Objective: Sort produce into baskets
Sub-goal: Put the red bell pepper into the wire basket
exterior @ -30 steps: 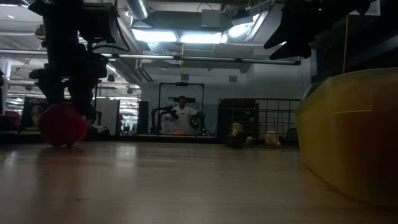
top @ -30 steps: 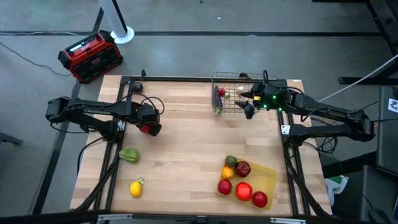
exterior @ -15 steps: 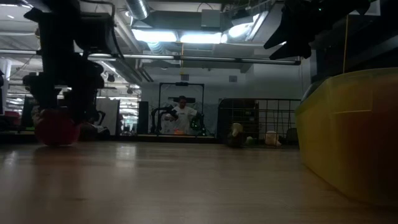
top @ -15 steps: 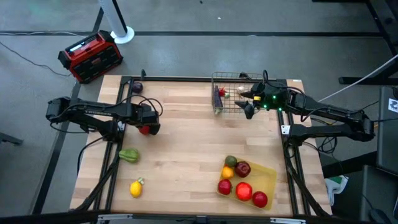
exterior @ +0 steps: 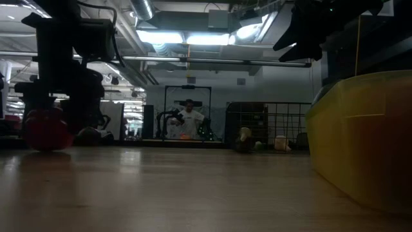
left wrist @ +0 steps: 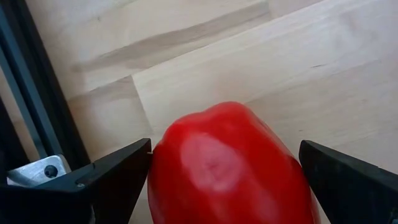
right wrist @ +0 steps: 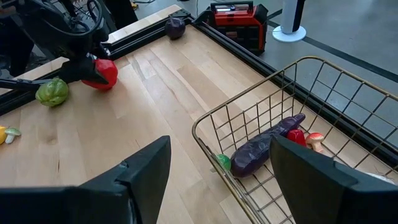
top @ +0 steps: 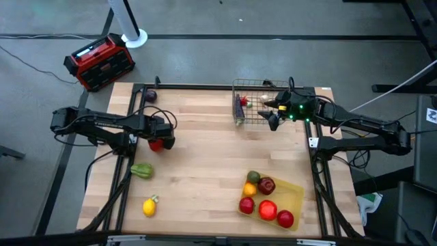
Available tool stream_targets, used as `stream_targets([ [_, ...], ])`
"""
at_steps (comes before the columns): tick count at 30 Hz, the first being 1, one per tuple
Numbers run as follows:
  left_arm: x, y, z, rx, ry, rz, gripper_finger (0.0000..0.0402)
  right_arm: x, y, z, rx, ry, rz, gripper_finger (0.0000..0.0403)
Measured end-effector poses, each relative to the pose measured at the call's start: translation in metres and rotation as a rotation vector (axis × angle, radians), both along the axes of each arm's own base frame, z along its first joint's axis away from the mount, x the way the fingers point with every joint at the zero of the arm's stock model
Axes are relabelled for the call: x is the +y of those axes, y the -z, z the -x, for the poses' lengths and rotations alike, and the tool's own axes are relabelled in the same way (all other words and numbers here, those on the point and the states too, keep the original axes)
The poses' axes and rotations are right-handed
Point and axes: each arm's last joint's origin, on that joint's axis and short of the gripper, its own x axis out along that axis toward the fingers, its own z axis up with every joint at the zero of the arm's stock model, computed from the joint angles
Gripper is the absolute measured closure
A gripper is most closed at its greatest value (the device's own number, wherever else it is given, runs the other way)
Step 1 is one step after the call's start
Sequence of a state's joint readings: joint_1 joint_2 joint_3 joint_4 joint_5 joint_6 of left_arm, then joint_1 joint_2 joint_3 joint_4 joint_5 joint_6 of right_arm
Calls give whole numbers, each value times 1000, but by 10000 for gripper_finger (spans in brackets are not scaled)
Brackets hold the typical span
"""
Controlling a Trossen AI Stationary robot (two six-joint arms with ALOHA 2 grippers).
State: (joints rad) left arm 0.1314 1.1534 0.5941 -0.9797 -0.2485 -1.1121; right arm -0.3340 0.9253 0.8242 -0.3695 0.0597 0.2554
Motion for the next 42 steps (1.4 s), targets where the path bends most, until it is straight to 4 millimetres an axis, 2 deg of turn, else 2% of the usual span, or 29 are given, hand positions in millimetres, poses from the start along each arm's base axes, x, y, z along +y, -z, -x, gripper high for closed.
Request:
stream_targets([
  [6, 0, 0, 0, -7, -31, 0, 1, 0, 0, 0, 0, 0, 0, 134],
  [10, 0, 0, 0, -1, 11, 0, 6, 0, 0, 0, 0, 0, 0, 134],
  [19, 1, 0, -4, -36, 7, -10, 77, 0, 0, 0, 0, 0, 0, 134],
  [24, 1, 0, -7, -68, 9, -13, 101, 0, 0, 0, 0, 0, 0, 134],
  [42, 4, -5, -28, -297, -5, -31, 105, 0, 0, 0, 0, 0, 0, 134],
])
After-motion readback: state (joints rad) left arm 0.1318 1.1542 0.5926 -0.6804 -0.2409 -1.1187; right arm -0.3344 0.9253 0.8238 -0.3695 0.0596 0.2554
